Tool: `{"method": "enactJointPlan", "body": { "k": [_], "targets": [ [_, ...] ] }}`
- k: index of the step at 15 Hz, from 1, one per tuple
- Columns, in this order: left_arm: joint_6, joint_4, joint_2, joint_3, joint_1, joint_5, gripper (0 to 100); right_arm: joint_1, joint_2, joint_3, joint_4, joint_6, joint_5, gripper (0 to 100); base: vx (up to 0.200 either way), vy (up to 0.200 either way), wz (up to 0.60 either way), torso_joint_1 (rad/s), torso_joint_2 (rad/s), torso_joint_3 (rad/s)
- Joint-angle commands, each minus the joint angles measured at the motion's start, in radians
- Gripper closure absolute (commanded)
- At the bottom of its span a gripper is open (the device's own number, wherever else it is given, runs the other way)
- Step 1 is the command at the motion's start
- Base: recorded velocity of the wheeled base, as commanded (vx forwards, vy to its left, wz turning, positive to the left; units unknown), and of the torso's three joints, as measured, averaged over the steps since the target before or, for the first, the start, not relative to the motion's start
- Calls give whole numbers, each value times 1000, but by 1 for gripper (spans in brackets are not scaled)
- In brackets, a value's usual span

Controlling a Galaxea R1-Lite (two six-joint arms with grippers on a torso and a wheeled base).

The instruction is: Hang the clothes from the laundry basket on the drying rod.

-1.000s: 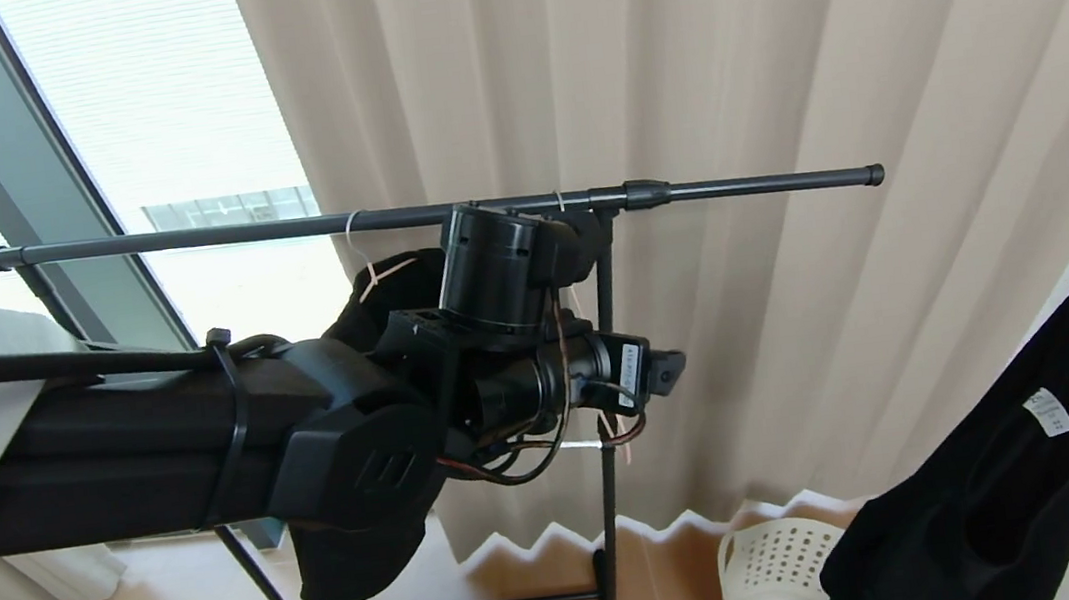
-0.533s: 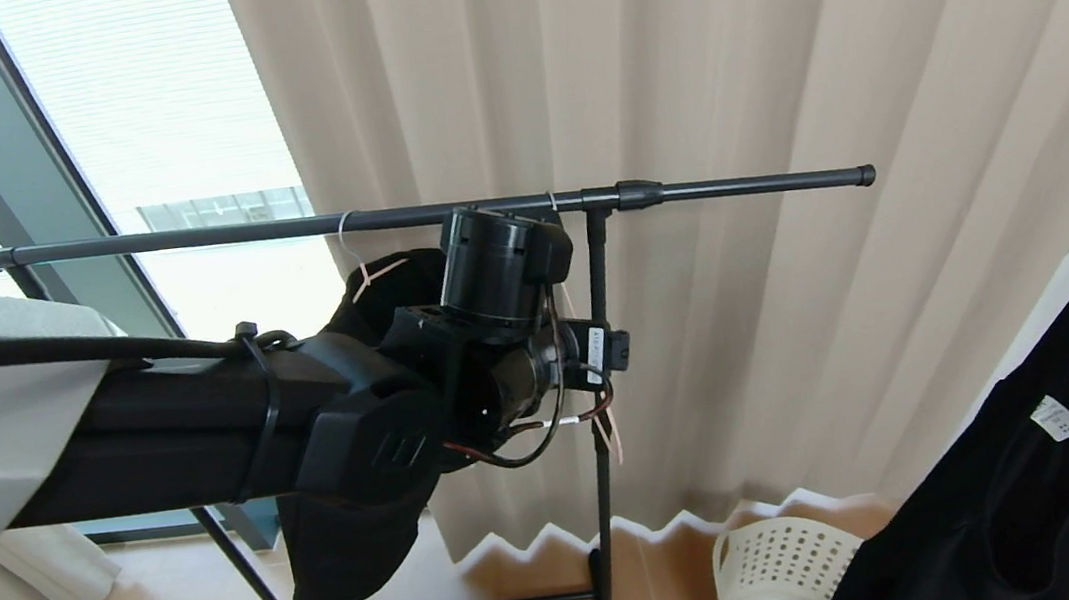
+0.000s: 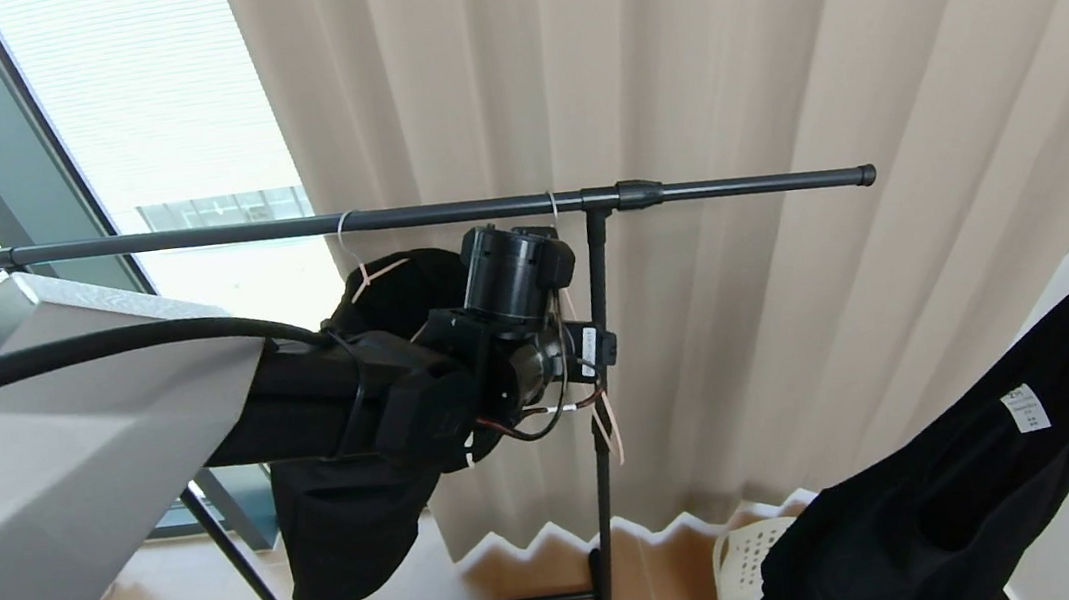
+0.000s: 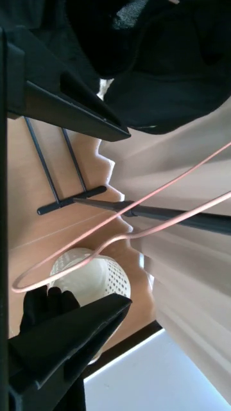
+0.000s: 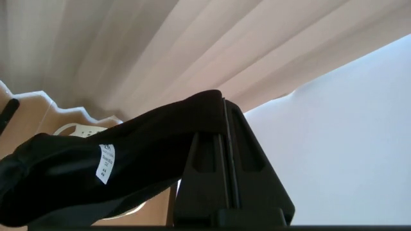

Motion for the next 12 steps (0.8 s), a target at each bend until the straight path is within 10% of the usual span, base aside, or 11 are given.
{"method": "enactJointPlan", "body": {
  "k": [1, 12],
  "targets": [
    [1, 1, 64, -52, 14, -2, 0, 0, 4, 0, 1, 0, 0, 100, 0, 0, 0, 0, 0, 0],
    [9, 7, 156, -111, 22, 6, 0, 3, 44, 6, -3, 0, 1, 100, 0, 0, 0, 0, 0, 0]
  ]
}}
